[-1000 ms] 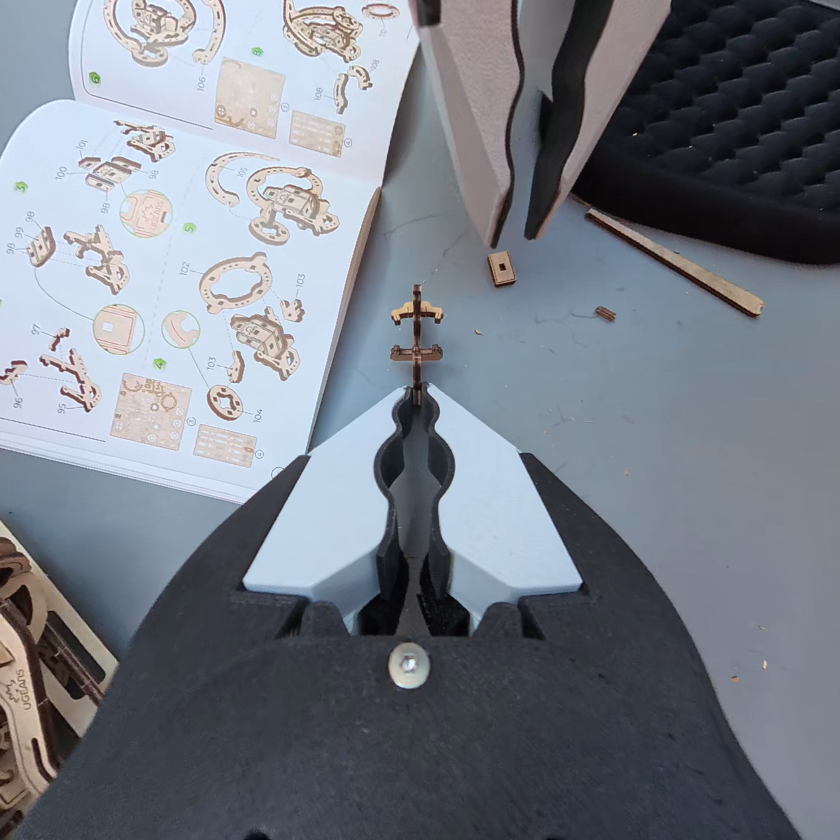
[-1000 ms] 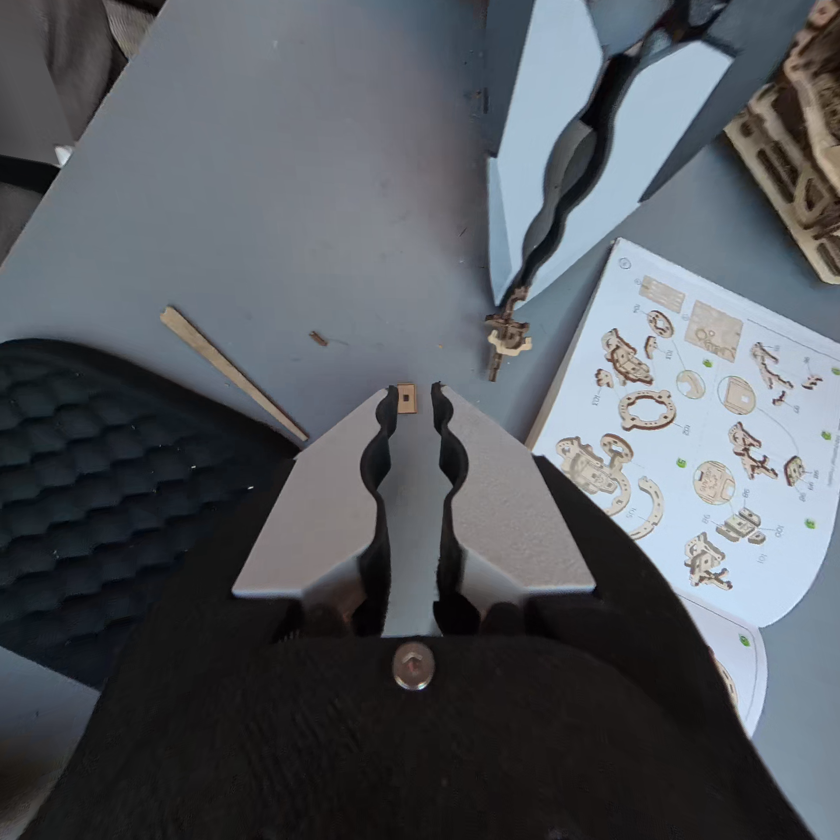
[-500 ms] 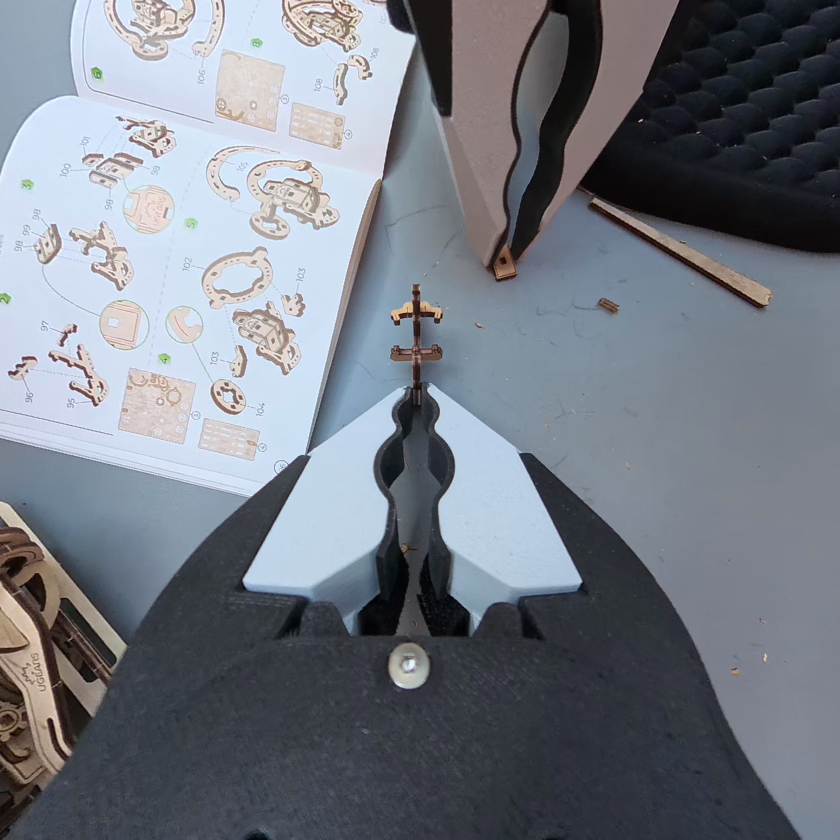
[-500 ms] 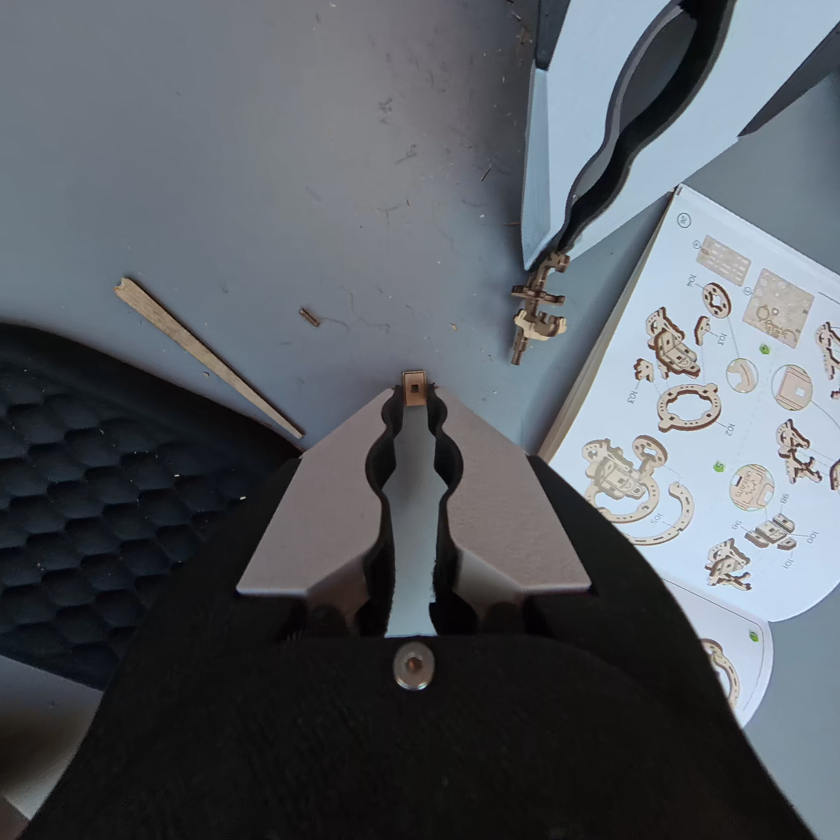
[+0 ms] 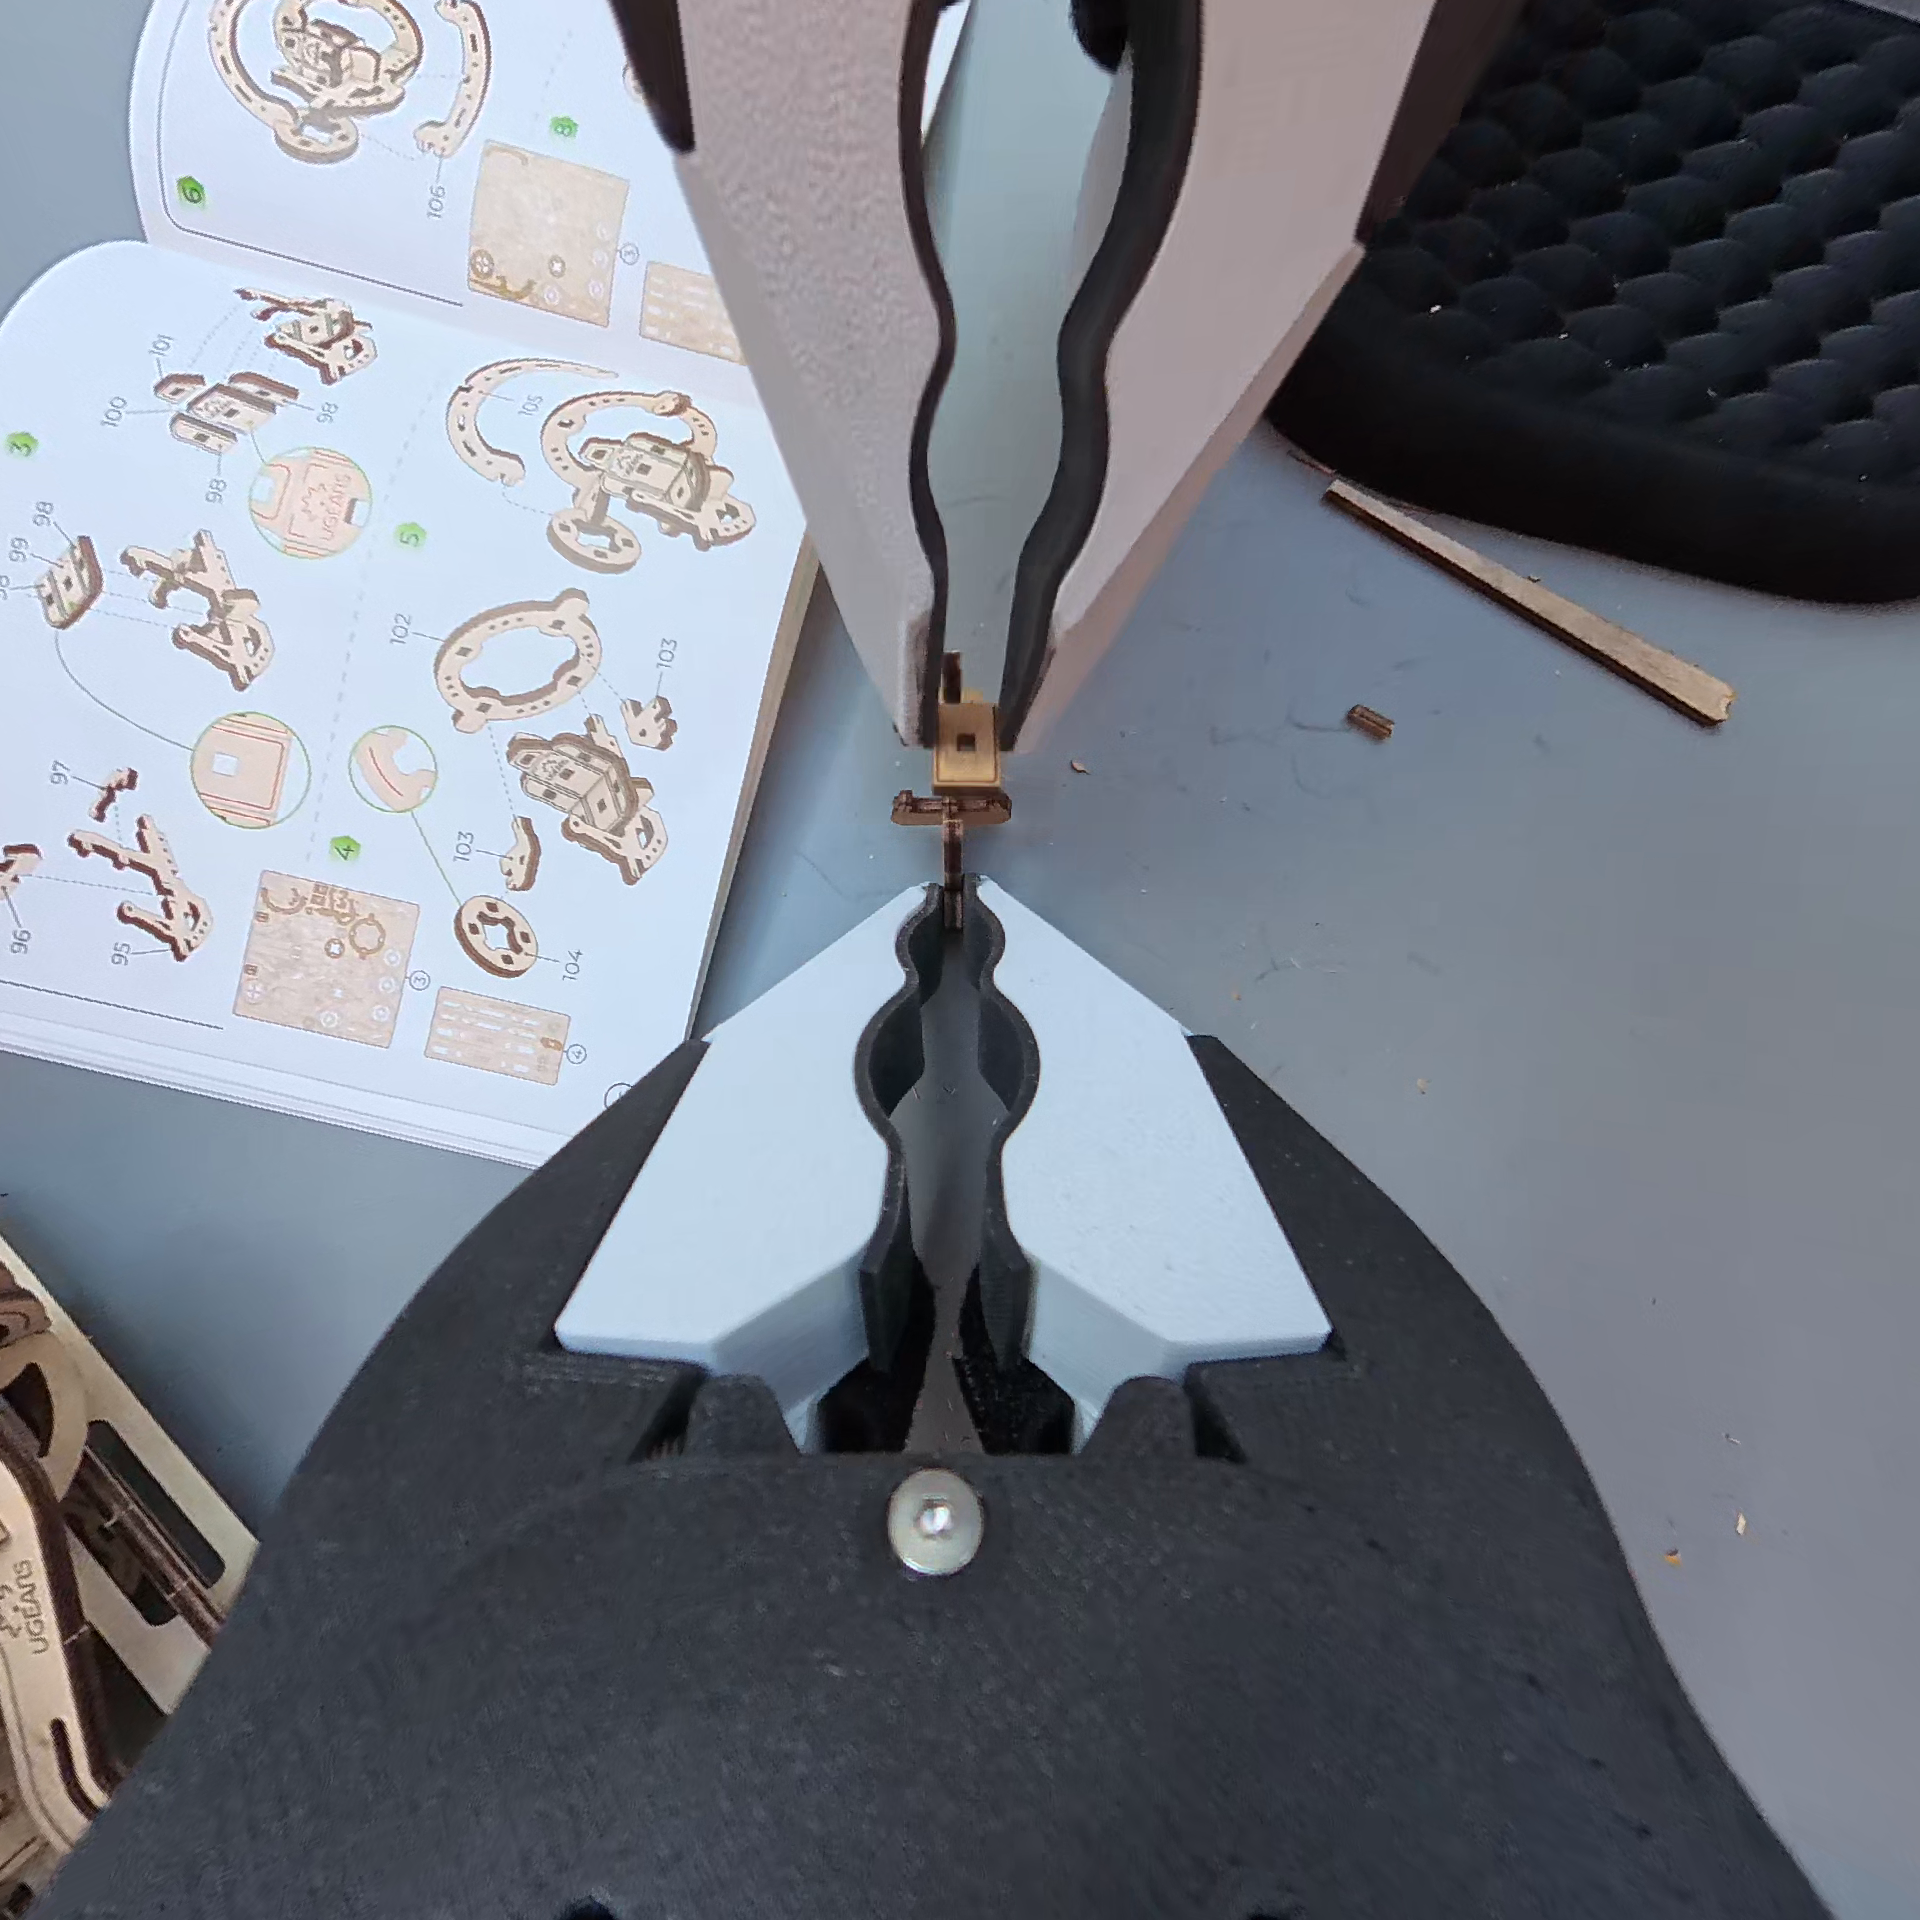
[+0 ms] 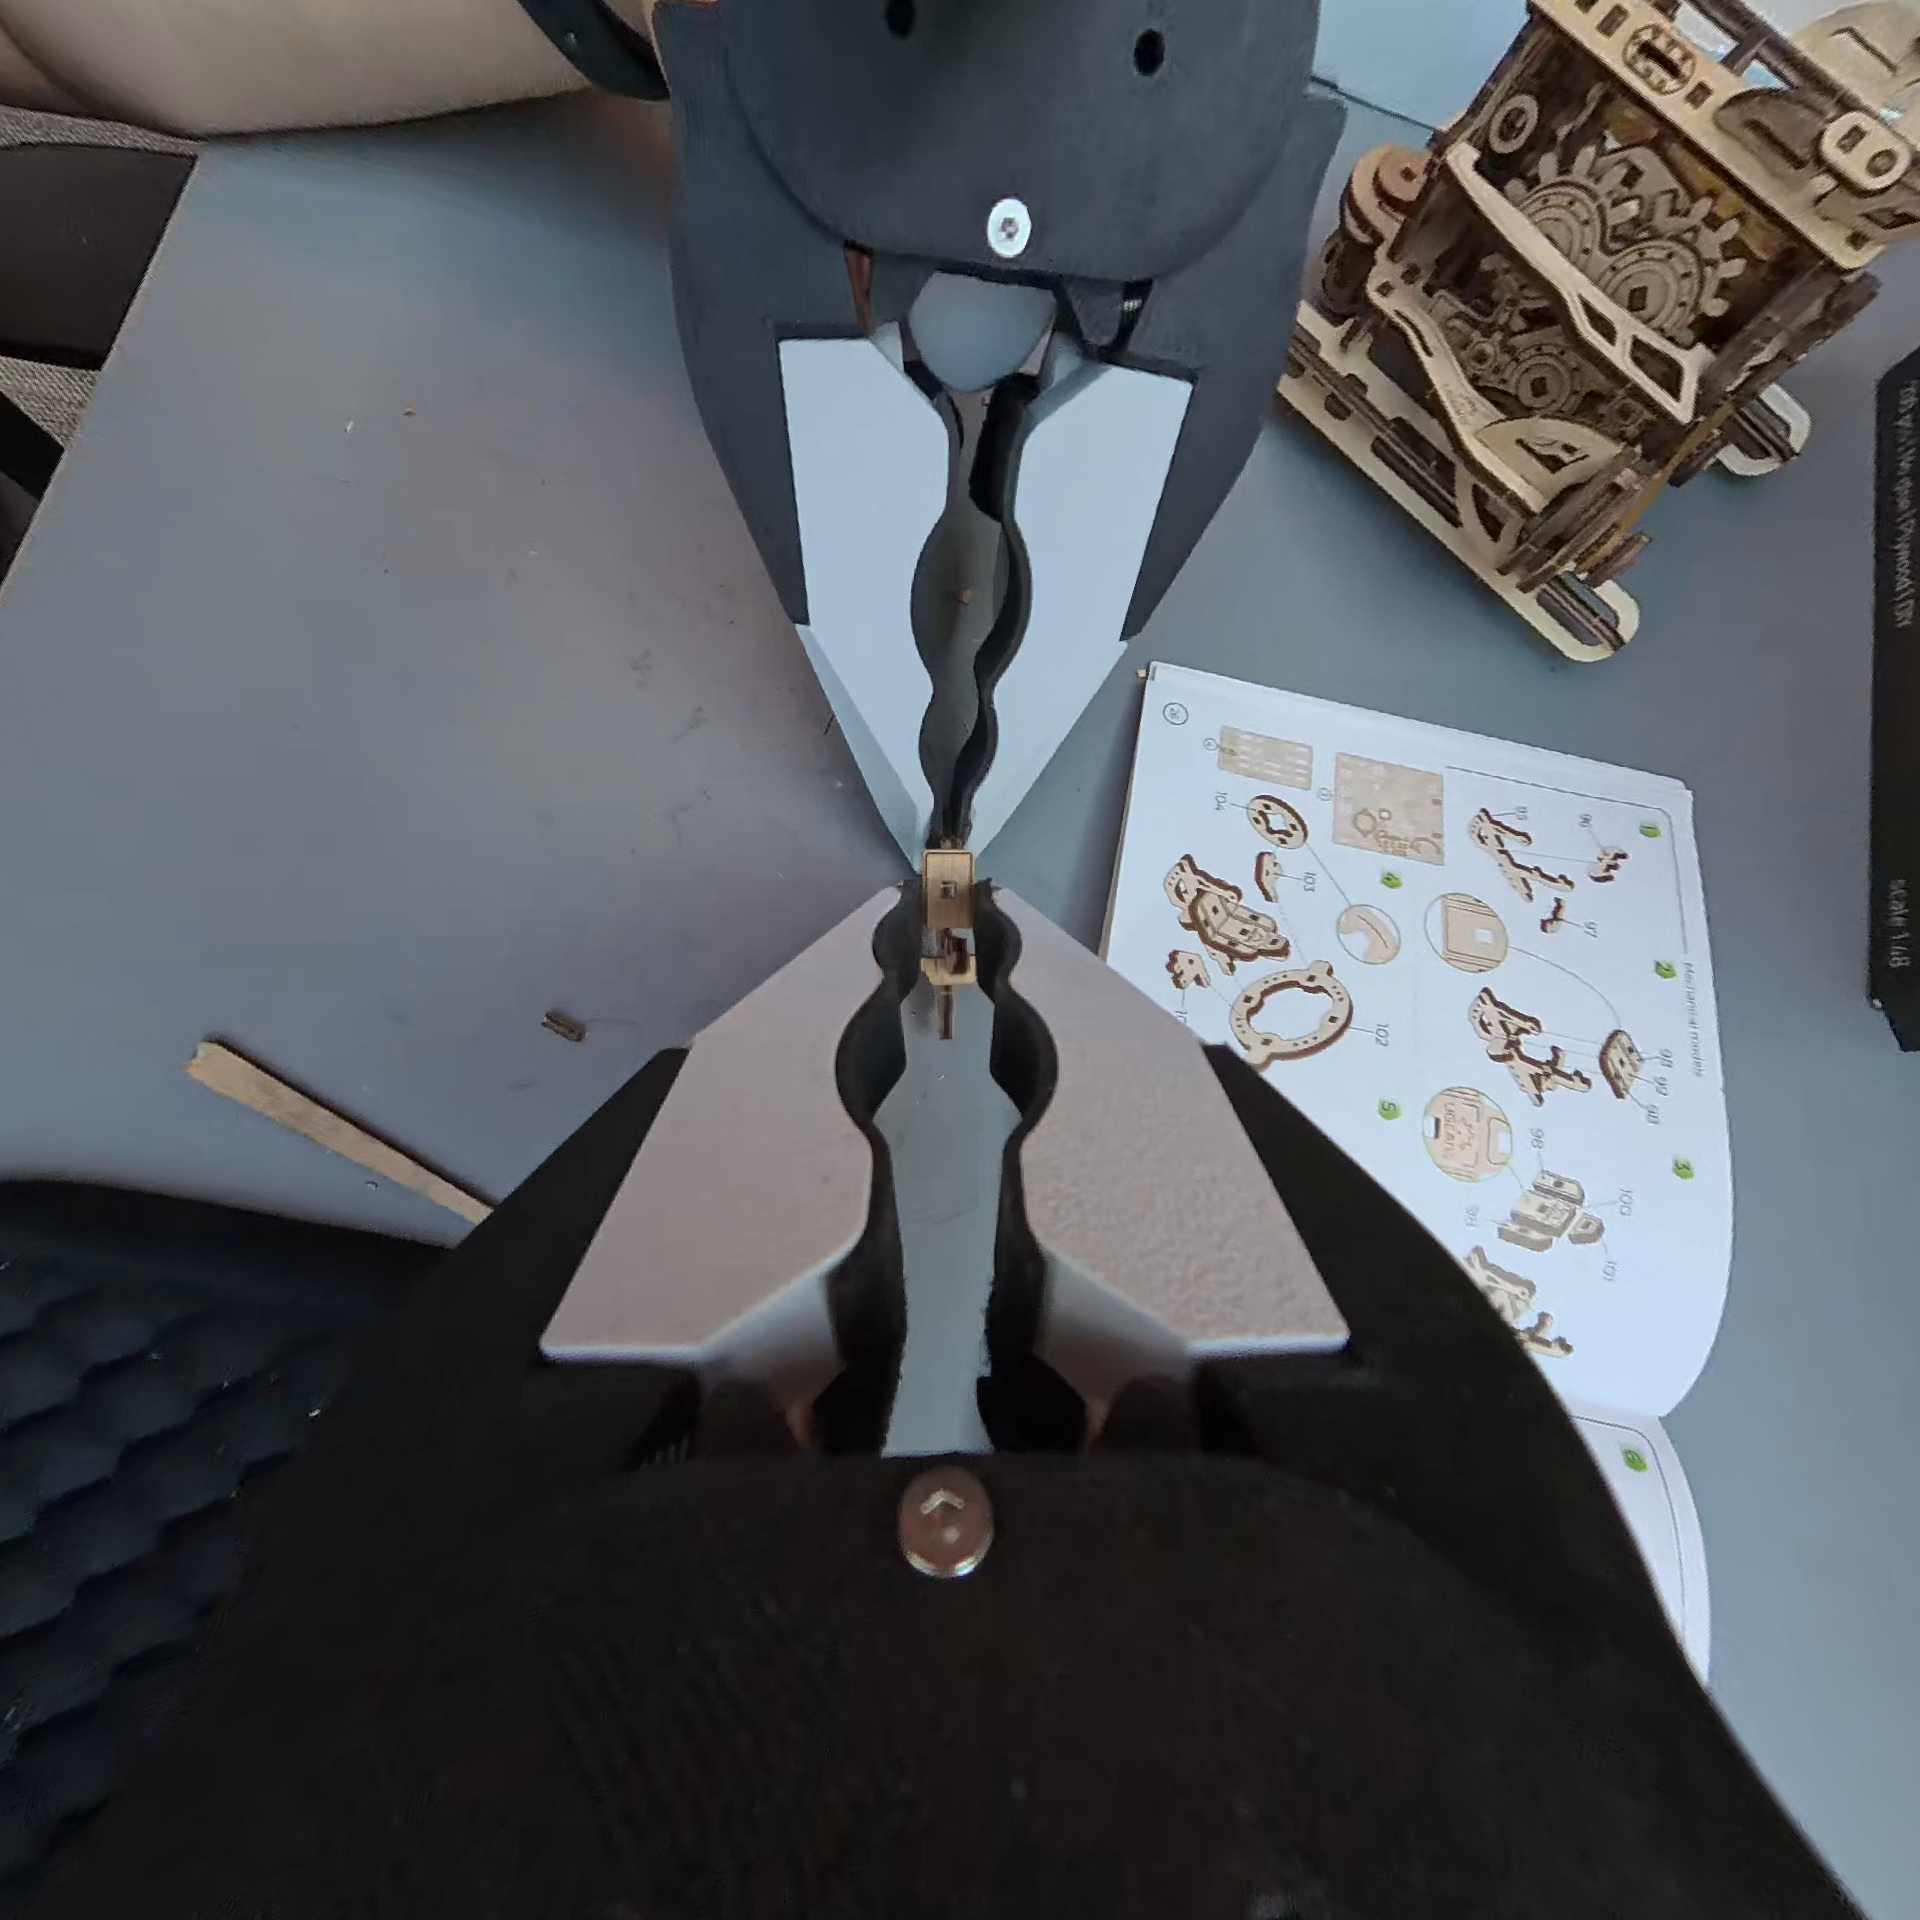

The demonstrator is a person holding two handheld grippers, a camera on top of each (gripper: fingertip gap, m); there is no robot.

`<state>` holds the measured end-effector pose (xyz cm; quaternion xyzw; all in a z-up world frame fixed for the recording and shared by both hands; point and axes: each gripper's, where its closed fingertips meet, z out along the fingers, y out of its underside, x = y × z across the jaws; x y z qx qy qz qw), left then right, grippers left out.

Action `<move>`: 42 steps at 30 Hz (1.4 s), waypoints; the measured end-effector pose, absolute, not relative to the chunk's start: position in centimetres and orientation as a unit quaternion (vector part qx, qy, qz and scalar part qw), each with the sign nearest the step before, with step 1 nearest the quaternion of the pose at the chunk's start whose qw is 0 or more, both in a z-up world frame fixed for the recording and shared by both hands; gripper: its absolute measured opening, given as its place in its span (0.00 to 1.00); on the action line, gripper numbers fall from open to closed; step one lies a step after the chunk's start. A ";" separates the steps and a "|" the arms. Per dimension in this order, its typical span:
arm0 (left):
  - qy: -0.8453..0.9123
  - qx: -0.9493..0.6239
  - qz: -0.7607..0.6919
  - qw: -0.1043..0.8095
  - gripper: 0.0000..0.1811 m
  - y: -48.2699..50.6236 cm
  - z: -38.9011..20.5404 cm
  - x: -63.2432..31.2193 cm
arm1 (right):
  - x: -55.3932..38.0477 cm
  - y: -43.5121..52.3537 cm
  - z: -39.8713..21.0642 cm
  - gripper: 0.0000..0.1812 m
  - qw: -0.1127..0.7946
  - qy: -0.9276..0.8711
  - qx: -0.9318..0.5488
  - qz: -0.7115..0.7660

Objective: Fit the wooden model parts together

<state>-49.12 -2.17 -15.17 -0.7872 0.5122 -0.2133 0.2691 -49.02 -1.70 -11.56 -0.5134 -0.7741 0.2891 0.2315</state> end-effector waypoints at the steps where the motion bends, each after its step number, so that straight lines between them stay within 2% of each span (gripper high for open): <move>1: 0.512 -0.787 -0.214 0.269 0.00 -2.2 -15.2 -49.1 | -49.0 -1.7 -11.9 0.04 0.225 -0.775 -0.517 0.286; 25: 0.532 -0.773 -0.211 0.273 0.00 -2.6 -15.2 -48.4 | -48.0 -2.0 -12.8 0.04 0.135 -0.814 -0.540 0.163; 42: 0.538 -0.763 -0.224 0.280 0.00 -2.8 -15.2 -48.0 | -48.4 -2.5 -13.0 0.04 0.095 -0.815 -0.547 0.166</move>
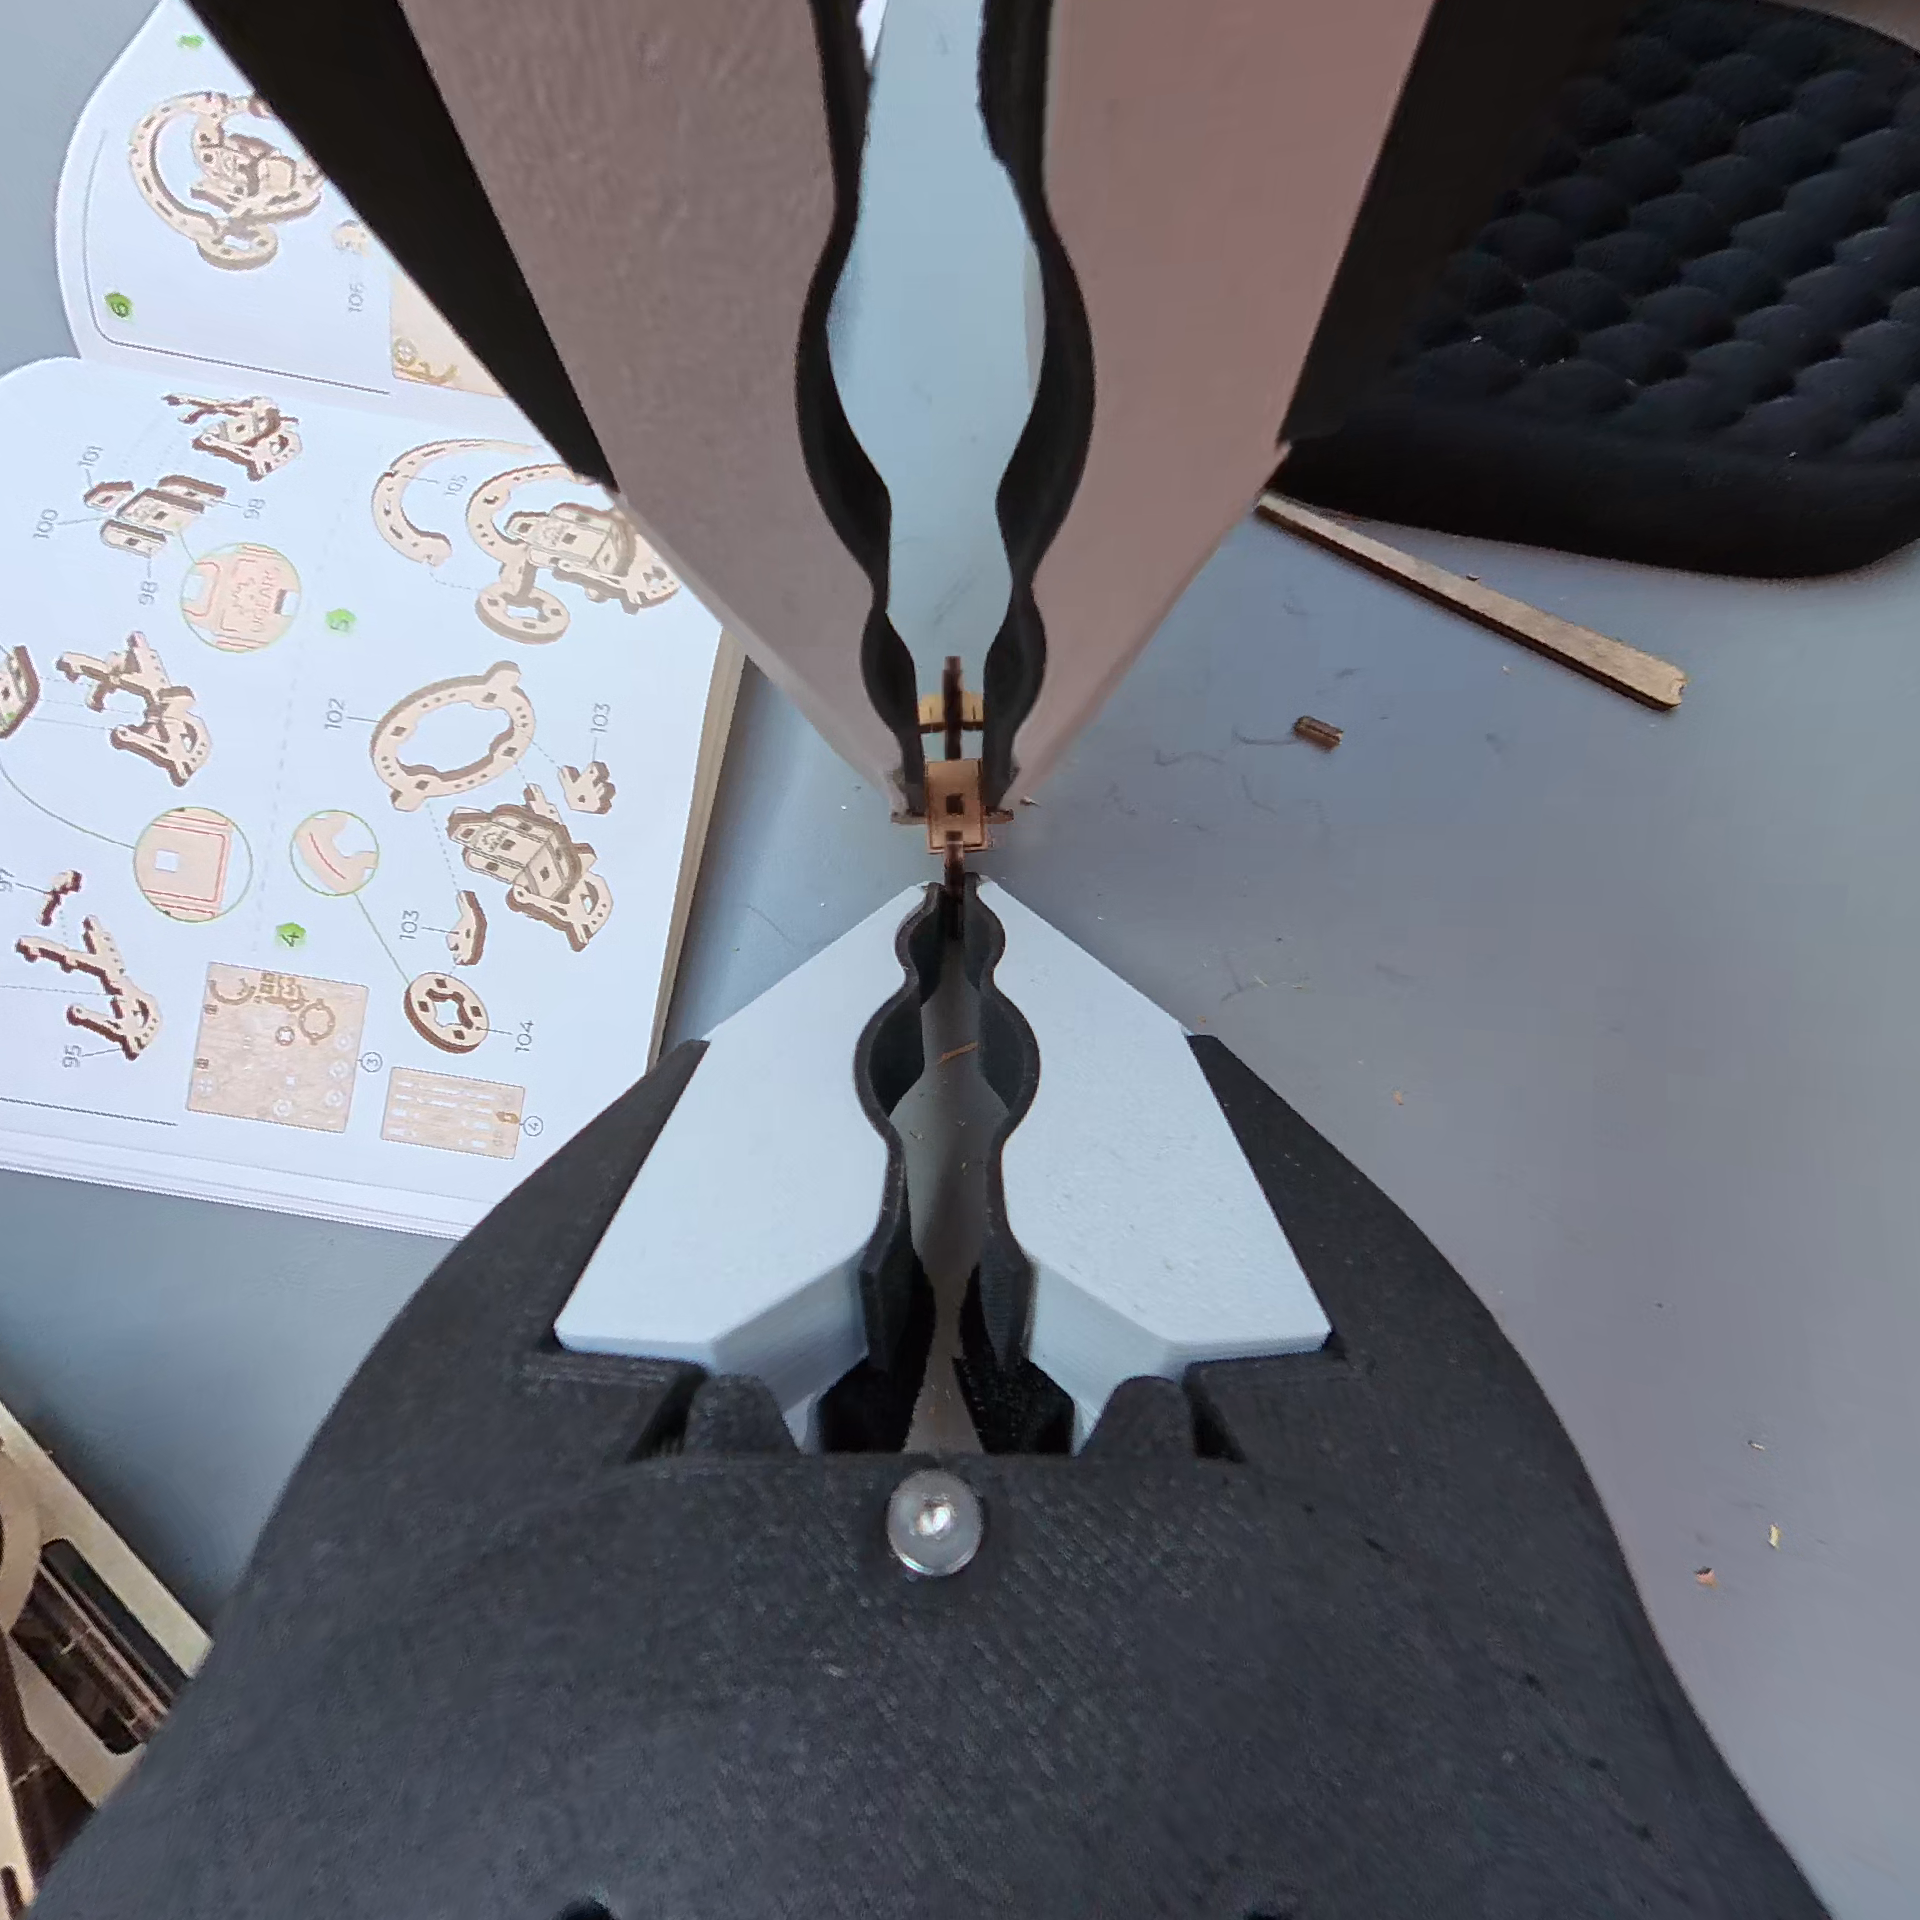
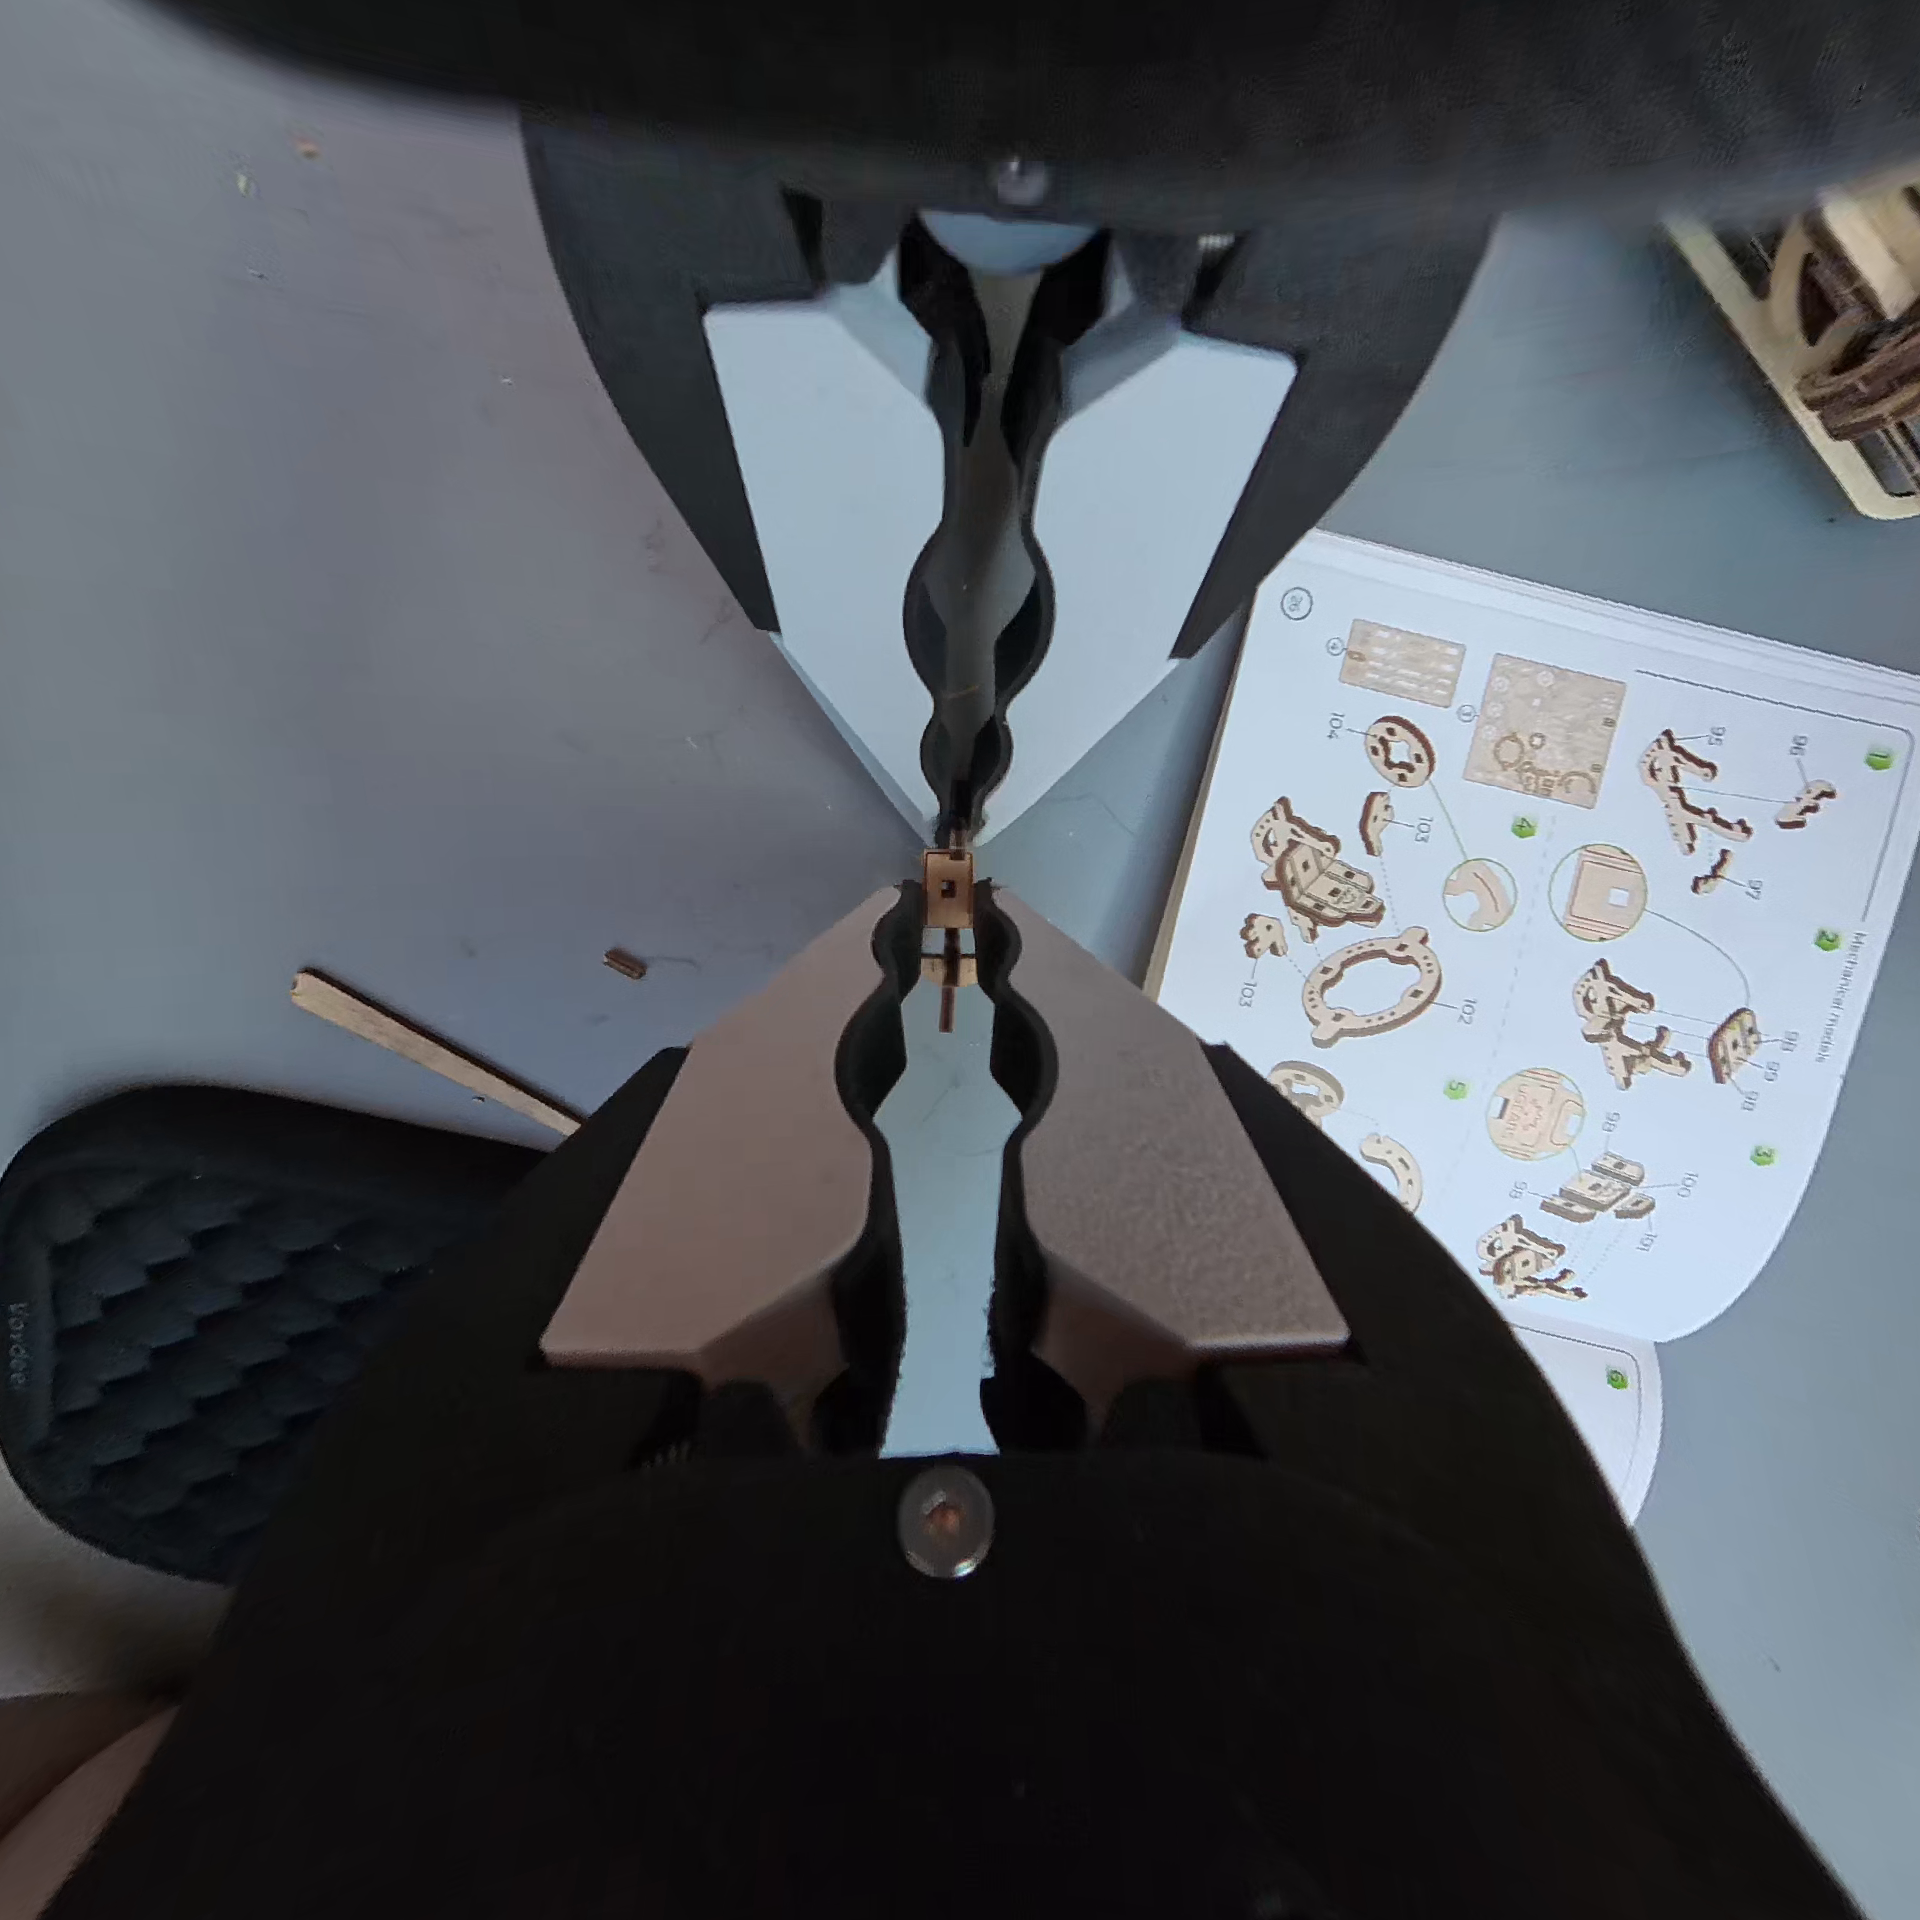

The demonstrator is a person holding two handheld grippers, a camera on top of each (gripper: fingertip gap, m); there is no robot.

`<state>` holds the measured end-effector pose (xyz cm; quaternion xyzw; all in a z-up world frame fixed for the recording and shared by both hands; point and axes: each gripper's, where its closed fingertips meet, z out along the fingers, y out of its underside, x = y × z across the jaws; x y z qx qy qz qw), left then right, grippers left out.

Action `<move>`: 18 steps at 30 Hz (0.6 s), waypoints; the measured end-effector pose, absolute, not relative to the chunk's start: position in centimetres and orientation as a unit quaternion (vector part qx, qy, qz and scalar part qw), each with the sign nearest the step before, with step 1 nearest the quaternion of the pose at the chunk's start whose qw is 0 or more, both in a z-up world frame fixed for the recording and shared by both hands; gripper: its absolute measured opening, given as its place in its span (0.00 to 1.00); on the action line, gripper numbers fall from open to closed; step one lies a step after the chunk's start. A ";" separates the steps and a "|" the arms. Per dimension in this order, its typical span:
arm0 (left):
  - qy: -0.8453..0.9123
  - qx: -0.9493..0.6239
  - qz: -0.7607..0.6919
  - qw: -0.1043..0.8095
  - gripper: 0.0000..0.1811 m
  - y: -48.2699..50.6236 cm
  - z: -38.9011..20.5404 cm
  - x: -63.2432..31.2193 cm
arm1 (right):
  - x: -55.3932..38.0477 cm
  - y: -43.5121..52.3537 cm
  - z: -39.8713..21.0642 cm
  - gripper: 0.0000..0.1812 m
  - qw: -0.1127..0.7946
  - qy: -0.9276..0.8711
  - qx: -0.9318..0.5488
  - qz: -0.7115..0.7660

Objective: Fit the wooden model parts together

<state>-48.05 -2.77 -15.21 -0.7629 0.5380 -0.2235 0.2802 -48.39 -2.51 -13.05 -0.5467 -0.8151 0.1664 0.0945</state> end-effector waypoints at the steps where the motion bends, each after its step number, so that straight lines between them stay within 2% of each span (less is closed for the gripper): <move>1: 0.537 -0.762 -0.228 0.281 0.00 -2.8 -15.2 -48.0 | -48.4 -2.2 -13.2 0.04 0.098 -0.814 -0.549 0.166; 12: 0.530 -0.761 -0.246 0.283 0.00 -2.7 -15.1 -47.9 | -48.4 -2.2 -13.7 0.04 0.117 -0.814 -0.533 0.199; 15: 0.520 -0.762 -0.255 0.288 0.11 -2.5 -15.0 -47.6 | -48.3 -2.1 -13.6 0.04 0.132 -0.811 -0.528 0.215; 18: 0.515 -0.762 -0.263 0.291 0.11 -2.5 -14.9 -47.3 | -48.2 -2.1 -13.6 0.04 0.138 -0.812 -0.524 0.217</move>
